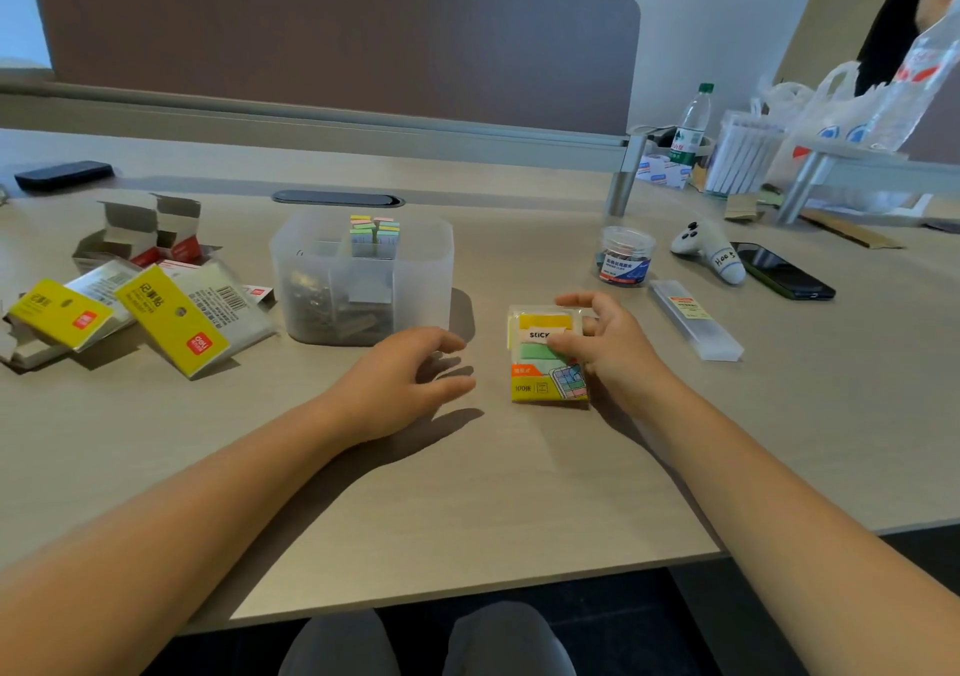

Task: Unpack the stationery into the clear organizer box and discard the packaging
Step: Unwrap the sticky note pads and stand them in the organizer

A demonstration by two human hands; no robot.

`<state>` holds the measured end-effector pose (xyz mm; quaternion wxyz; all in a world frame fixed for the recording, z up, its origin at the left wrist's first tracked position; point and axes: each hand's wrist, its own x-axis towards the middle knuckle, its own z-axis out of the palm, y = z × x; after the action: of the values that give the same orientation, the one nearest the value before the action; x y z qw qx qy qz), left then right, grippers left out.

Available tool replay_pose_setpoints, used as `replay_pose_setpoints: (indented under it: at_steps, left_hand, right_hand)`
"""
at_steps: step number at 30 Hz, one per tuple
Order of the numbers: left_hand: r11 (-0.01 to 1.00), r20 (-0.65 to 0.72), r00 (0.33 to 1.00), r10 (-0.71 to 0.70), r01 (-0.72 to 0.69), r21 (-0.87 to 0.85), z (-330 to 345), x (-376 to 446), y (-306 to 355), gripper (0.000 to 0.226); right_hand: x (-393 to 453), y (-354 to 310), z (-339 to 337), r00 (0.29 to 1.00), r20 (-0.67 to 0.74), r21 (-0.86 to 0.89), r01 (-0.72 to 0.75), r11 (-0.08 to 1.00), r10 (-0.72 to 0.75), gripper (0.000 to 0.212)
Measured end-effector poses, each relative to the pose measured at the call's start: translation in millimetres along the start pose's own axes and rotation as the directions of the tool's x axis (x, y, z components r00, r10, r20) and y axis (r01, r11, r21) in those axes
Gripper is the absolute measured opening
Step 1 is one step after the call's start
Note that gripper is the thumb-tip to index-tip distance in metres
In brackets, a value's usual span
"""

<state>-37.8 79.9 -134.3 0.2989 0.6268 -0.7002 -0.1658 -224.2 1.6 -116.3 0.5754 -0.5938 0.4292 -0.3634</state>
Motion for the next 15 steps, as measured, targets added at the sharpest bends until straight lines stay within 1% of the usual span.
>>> replay_pose_setpoints:
  at_steps: [2,3,5,6,8,11,13,15]
  left_hand:
    - [0.983,-0.051,0.996,-0.078,0.068,-0.17,-4,0,3,0.04]
    - [0.966,-0.057,0.992,-0.113,0.096,-0.241,-6,1,3,0.039]
    - [0.918,-0.035,0.986,-0.163,0.139,-0.371,-10,2,4,0.031]
    - [0.894,-0.015,0.985,-0.17,0.148,-0.423,-12,1,5,0.023]
    - [0.87,0.009,0.985,-0.174,0.158,-0.466,-16,0,5,0.006]
    - [0.819,-0.034,0.972,-0.234,0.178,-0.546,-21,-3,2,0.016]
    - [0.743,-0.08,0.95,-0.301,0.182,-0.645,-28,-6,0,0.018]
    - [0.665,-0.077,0.937,-0.34,0.182,-0.724,-35,-9,-2,0.017]
  right_hand:
    - [-1,-2,6,0.993,0.117,-0.041,0.014,0.999,-0.009,0.042]
    - [-3,-4,10,0.984,0.178,-0.068,0.025,0.997,-0.013,0.042]
    - [-5,-9,20,0.963,0.267,-0.136,0.063,0.989,-0.025,0.027]
    - [-5,-10,25,0.955,0.296,-0.165,0.086,0.983,-0.034,0.02]
    - [-3,-12,34,0.948,0.312,-0.172,0.12,0.978,-0.061,0.014]
    - [3,-10,42,0.956,0.28,-0.158,0.14,0.977,-0.091,0.01]
    - [6,-8,45,0.958,0.271,-0.138,0.14,0.98,-0.099,0.012]
    - [6,-8,48,0.957,0.268,-0.12,0.149,0.982,-0.112,0.014]
